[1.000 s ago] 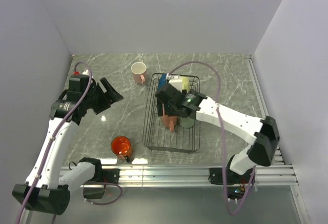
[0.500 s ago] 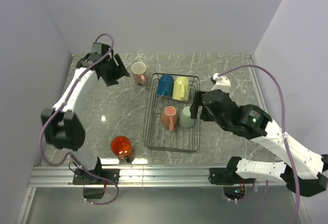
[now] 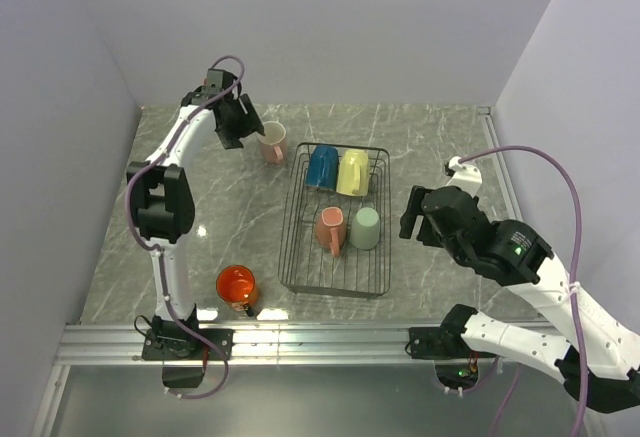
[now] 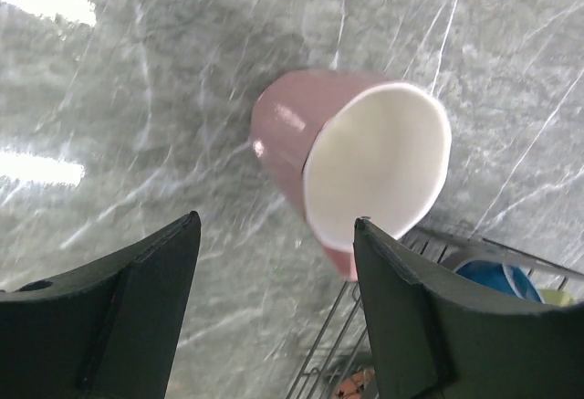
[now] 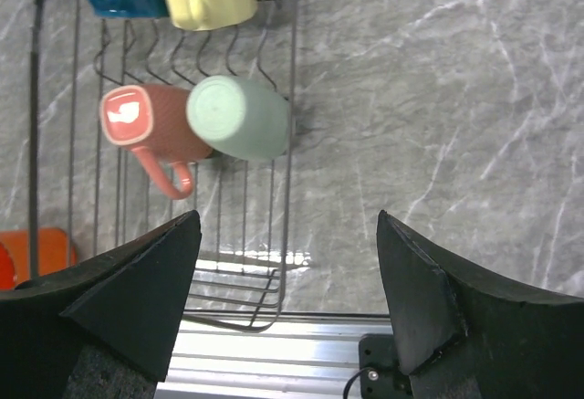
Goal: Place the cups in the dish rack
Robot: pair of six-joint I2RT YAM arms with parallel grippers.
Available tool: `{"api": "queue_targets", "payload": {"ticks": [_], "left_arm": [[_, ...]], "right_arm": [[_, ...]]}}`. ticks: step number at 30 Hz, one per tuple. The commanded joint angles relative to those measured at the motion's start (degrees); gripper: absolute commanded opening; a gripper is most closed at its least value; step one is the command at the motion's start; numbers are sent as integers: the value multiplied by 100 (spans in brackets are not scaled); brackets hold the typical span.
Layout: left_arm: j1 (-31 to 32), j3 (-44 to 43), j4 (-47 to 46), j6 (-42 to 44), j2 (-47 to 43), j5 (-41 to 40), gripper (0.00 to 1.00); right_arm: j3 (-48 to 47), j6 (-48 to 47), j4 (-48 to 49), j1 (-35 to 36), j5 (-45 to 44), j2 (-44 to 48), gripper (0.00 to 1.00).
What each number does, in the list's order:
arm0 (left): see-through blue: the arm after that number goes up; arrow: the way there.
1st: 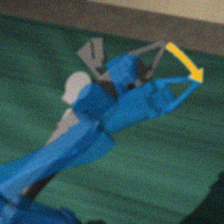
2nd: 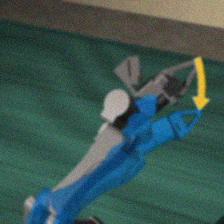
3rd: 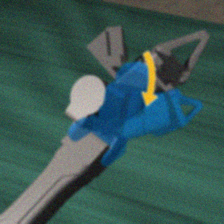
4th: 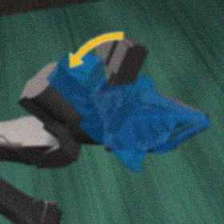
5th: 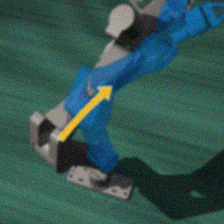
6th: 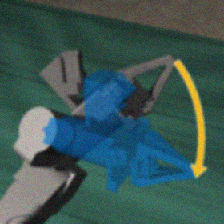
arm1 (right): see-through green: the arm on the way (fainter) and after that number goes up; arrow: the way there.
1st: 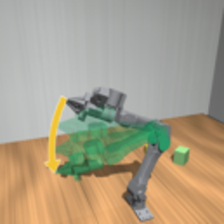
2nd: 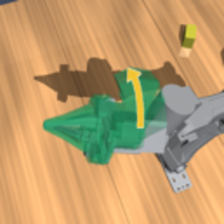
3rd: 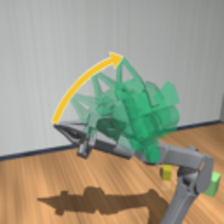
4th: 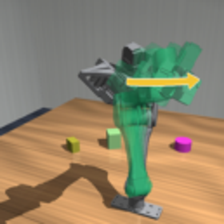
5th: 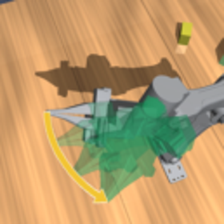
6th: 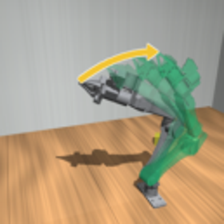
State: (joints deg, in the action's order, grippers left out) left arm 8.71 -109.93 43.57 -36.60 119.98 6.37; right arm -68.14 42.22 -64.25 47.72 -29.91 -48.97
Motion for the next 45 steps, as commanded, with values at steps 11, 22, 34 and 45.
{"api": "queue_targets", "payload": {"ticks": [11, 22, 34, 45], "left_arm": [[236, -1030, 81, 109, 1114, -338, 38], [158, -425, 47, 241, 466, -488, 0], [-370, 1403, -1139, -610, -2337, 1137, 0], [-440, 4882, -4979, -3157, -5613, 3212, 0]], "right_arm": [[125, -398, 18, -606, 91, 125, 84], [143, -609, 412, -747, 608, -60, 84], [-945, -786, 2573, -782, 4095, -1254, 84], [-493, 2222, 6534, -905, 6954, -2477, 84]]}}
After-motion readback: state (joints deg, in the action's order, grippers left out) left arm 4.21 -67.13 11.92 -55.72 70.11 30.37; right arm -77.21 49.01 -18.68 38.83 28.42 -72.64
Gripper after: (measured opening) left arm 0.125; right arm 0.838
